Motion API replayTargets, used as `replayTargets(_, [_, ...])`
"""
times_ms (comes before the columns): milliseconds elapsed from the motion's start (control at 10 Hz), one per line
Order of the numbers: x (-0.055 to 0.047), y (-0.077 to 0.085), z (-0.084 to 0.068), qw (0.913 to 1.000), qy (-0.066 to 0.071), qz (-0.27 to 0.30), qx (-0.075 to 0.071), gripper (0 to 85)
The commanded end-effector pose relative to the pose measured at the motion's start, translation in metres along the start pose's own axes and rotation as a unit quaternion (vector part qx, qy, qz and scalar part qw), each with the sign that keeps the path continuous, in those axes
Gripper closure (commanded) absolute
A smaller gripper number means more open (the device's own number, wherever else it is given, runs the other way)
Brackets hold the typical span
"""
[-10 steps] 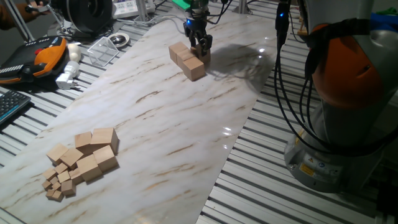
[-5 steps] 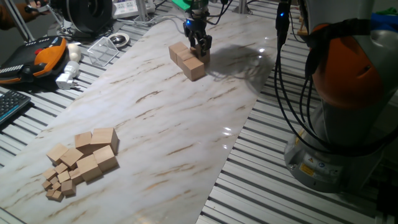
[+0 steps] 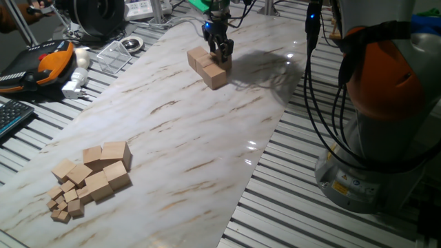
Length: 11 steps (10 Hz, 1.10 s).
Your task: Stack the blocks into a cross shape
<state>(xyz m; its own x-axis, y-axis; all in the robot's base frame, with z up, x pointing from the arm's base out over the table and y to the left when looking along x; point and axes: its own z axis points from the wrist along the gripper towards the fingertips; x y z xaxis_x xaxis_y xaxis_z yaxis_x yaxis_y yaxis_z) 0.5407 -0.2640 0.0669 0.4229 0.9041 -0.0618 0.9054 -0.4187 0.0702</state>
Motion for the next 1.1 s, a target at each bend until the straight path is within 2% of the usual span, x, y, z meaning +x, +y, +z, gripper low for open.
replayTargets(0, [0.0000,0.0000,0.0002,1.0000,0.001,0.000,0.000,85.0])
replayTargets(400, [0.0002,0.0002,0.0012,1.0000,0.001,0.001,0.000,85.0])
replayTargets(500, [0.0003,0.0003,0.0015,1.0000,0.003,0.002,0.000,68.0])
replayTargets(600, [0.0005,0.0004,0.0020,1.0000,0.003,0.003,0.000,68.0])
replayTargets(700, [0.0007,0.0004,0.0020,1.0000,0.003,0.005,0.000,51.0])
replayTargets(800, [0.0008,0.0004,0.0019,1.0000,0.002,0.007,-0.001,51.0])
replayTargets(900, [0.0010,0.0004,0.0018,1.0000,0.002,0.009,0.000,34.0])
replayTargets(1000, [0.0014,0.0004,0.0016,0.9999,0.002,0.011,0.001,34.0])
